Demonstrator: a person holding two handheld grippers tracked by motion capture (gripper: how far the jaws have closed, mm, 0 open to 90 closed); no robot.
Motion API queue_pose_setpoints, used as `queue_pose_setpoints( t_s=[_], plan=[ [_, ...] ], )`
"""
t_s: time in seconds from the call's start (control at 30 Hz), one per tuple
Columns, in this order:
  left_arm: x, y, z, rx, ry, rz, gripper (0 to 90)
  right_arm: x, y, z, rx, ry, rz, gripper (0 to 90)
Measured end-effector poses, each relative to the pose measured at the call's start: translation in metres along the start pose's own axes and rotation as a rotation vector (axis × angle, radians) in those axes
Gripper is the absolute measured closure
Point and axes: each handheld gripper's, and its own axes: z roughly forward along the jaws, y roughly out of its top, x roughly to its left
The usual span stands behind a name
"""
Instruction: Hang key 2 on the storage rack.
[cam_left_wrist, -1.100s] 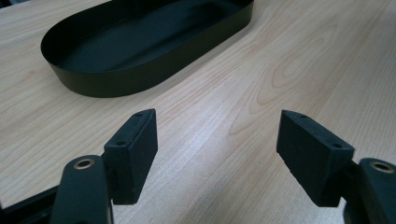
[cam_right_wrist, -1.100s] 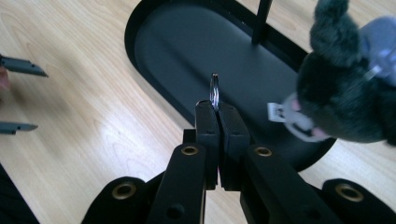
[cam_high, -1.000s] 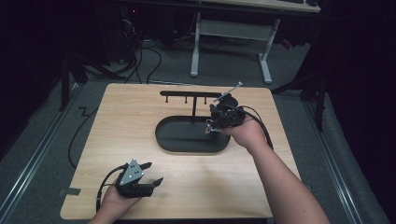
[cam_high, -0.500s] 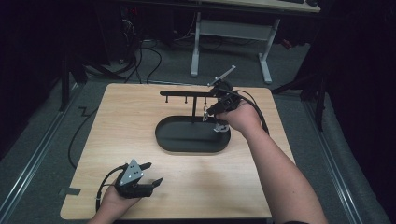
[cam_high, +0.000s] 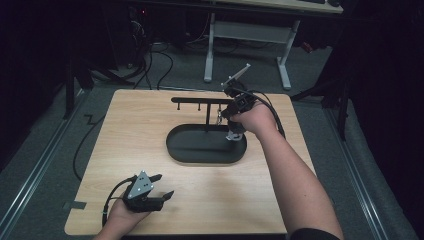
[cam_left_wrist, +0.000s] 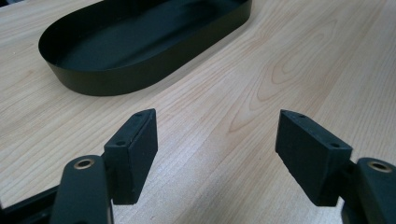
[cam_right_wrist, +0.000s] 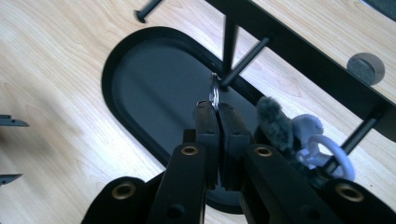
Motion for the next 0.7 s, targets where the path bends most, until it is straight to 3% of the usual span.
queue_pose_setpoints(
  t_s=[0.47,0.7],
  plan=[
    [0.000,0.000,0.000,0.002,-0.010,-0.005,30.4,-0.015,0.005,0.008,0.000,0.005,0.020,88.2],
    [0.001,0.000,0.000,0.001,-0.010,-0.007,30.4,-0.014,0.015,0.013,-0.009,-0.046,0.032,87.9]
  ],
)
